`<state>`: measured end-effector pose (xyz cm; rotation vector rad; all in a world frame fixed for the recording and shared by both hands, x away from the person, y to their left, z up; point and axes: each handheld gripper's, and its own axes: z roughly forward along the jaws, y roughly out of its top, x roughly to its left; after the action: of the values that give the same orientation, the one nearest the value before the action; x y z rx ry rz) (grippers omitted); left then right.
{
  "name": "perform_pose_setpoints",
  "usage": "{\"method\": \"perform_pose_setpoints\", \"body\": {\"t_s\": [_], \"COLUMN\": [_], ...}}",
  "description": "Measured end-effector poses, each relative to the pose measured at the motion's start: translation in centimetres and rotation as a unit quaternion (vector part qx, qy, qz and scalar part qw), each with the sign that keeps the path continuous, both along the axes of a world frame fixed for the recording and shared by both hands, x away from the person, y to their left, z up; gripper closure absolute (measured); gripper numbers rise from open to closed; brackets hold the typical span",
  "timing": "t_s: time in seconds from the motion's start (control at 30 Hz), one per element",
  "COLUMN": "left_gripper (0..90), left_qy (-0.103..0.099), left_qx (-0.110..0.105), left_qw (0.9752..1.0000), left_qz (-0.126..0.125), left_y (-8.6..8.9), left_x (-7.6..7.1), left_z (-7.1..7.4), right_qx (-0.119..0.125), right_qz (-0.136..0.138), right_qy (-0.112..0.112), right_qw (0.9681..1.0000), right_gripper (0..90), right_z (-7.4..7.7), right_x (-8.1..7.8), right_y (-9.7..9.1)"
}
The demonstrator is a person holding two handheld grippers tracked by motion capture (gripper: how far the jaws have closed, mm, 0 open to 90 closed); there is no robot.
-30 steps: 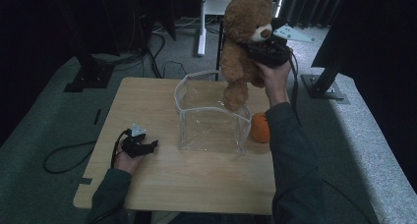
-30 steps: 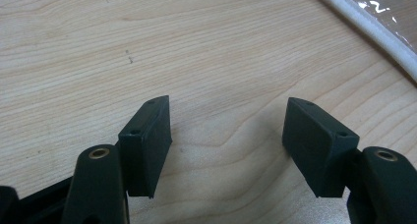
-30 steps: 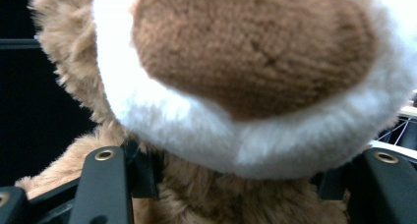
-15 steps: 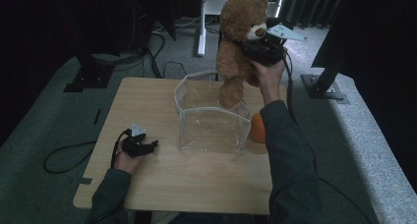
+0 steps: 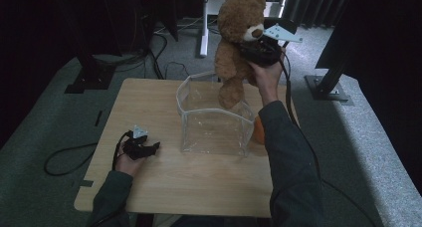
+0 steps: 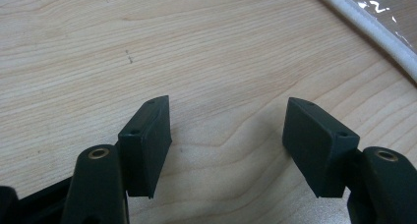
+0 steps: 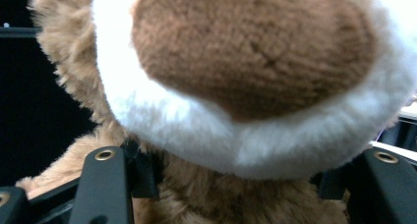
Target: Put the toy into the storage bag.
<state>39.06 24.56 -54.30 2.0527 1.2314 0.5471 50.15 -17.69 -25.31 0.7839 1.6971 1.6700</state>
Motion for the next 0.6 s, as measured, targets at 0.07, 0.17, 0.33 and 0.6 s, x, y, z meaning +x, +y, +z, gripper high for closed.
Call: {"method": "perform_pose_setpoints", "body": {"t_s": [0.07, 0.17, 0.33, 0.6], "left_gripper": [35.8, 35.8, 35.8, 35.8], "left_qy": [0.0, 0.0, 0.0, -0.001], "left_qx": [0.0, 0.0, 0.0, 0.0], "left_qw": [1.0, 1.0, 1.0, 1.0], "left_qz": [0.0, 0.0, 0.0, 0.0], "left_y": [0.0, 0.0, 0.0, 0.0], "left_x": [0.0, 0.0, 0.0, 0.0], "left_z": [0.0, 0.0, 0.0, 0.0], "right_qx": [0.0, -0.008, -0.023, -0.028], "right_qz": [0.003, 0.009, 0.015, 0.031], "right_qy": [0.0, -0.004, -0.012, -0.017], "right_qw": [1.0, 0.9999, 0.9995, 0.999], "right_gripper": [35.9, 35.9, 35.8, 35.8], "right_z": [-0.1, -0.3, -0.5, -0.9], "right_x": [0.0, 0.0, -0.1, -0.5], "right_y": [0.1, 0.6, 1.5, 2.7]}}
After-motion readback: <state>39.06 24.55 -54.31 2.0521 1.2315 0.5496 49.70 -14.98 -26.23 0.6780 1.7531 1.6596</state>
